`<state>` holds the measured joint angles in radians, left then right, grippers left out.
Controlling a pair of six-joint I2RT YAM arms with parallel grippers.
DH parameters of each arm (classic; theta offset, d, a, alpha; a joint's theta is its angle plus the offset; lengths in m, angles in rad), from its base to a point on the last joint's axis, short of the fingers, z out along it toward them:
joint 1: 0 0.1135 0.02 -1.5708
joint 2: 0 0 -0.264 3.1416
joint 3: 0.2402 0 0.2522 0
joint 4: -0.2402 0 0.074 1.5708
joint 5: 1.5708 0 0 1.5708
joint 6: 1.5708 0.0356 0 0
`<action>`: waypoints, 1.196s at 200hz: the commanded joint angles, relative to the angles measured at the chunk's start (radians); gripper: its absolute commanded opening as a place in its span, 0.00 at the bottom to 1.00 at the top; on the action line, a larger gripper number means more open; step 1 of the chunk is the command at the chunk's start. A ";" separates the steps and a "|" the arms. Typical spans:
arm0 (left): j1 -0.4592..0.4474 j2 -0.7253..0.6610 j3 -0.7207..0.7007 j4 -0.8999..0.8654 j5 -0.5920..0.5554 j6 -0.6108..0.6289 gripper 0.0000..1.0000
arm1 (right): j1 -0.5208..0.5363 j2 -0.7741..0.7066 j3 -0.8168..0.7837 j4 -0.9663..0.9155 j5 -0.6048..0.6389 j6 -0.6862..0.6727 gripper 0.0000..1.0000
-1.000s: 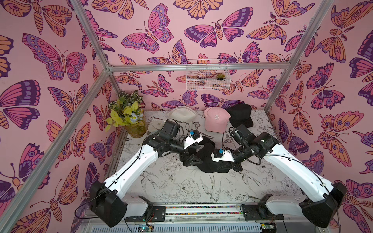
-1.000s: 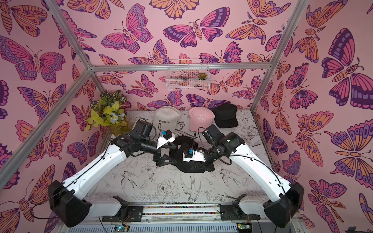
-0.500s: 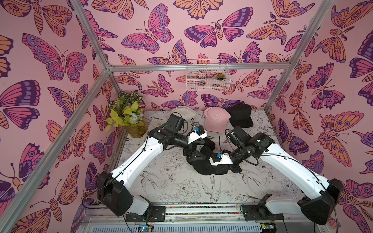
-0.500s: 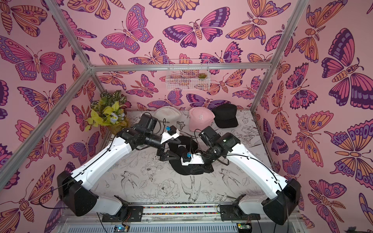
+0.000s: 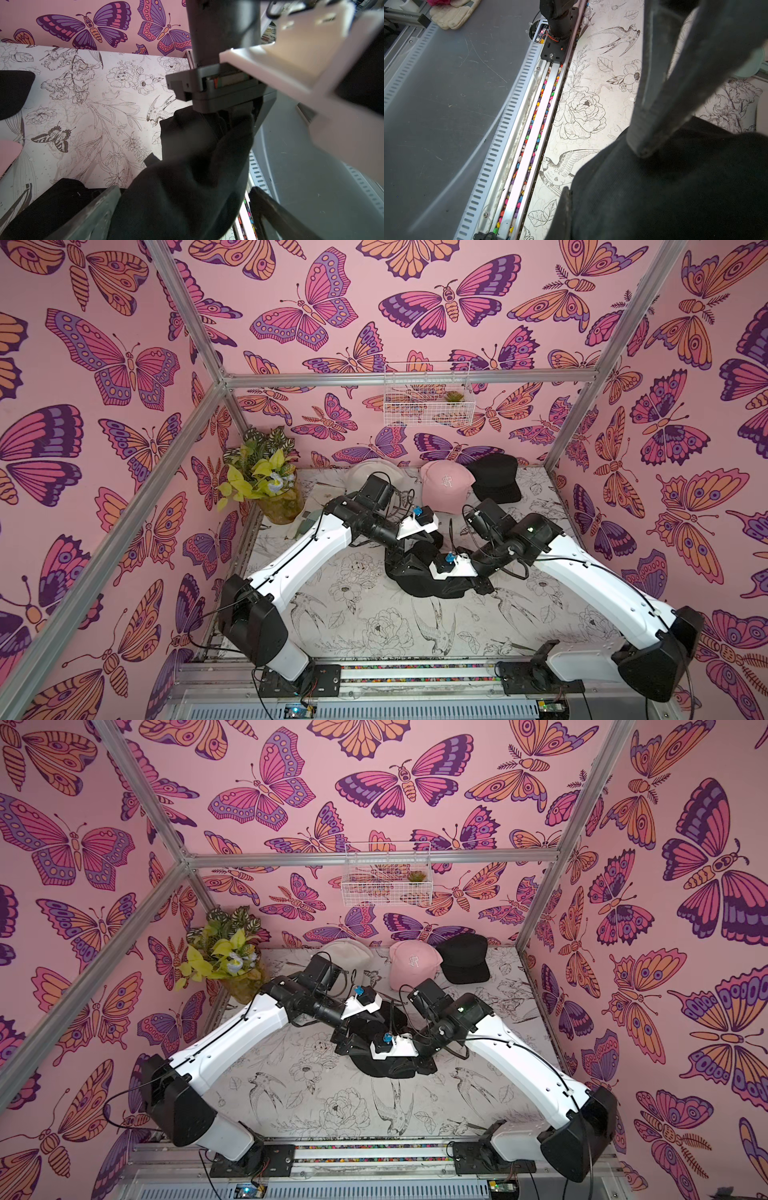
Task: Stack the baseball caps by color
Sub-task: Place the baseball cap on the baseball cap.
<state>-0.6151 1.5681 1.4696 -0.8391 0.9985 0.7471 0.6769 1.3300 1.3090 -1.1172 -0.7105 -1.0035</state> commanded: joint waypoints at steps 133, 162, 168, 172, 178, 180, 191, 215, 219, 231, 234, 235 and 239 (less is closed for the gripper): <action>0.097 -0.050 -0.005 0.033 0.138 -0.075 0.00 | -0.079 -0.033 -0.072 0.094 -0.120 0.022 0.26; 0.134 -0.110 -0.067 0.171 0.118 -0.200 0.00 | -0.128 -0.061 -0.135 0.213 -0.208 0.034 0.29; 0.141 -0.124 -0.080 0.195 0.123 -0.218 0.00 | -0.133 -0.063 -0.146 0.238 -0.220 0.036 0.29; 0.148 -0.132 -0.090 0.213 0.130 -0.230 0.00 | -0.137 -0.062 -0.152 0.249 -0.230 0.034 0.30; 0.162 -0.143 -0.105 0.236 0.147 -0.250 0.00 | -0.145 -0.059 -0.158 0.261 -0.245 0.029 0.30; 0.166 -0.146 -0.109 0.243 0.153 -0.257 0.00 | -0.148 -0.056 -0.158 0.261 -0.253 0.025 0.30; 0.192 -0.164 -0.127 0.286 0.185 -0.294 0.00 | -0.162 -0.046 -0.163 0.261 -0.278 0.010 0.31; 0.218 -0.195 -0.160 0.317 0.184 -0.326 0.00 | -0.185 -0.031 -0.171 0.252 -0.306 -0.018 0.31; 0.219 -0.197 -0.165 0.317 0.185 -0.327 0.00 | -0.189 -0.029 -0.173 0.252 -0.314 -0.021 0.31; 0.227 -0.207 -0.174 0.318 0.186 -0.328 0.00 | -0.203 -0.025 -0.174 0.251 -0.337 -0.026 0.32; 0.229 -0.207 -0.177 0.320 0.186 -0.328 0.00 | -0.207 -0.024 -0.175 0.251 -0.340 -0.027 0.32; 0.230 -0.208 -0.178 0.320 0.186 -0.328 0.00 | -0.208 -0.023 -0.174 0.250 -0.341 -0.026 0.32; 0.231 -0.210 -0.183 0.319 0.186 -0.328 0.00 | -0.212 -0.022 -0.173 0.249 -0.346 -0.029 0.32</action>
<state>-0.4038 1.3834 1.3136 -0.5835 1.1423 0.4614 0.4896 1.2930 1.1465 -0.8497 -0.9791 -1.0035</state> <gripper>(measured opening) 0.062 0.314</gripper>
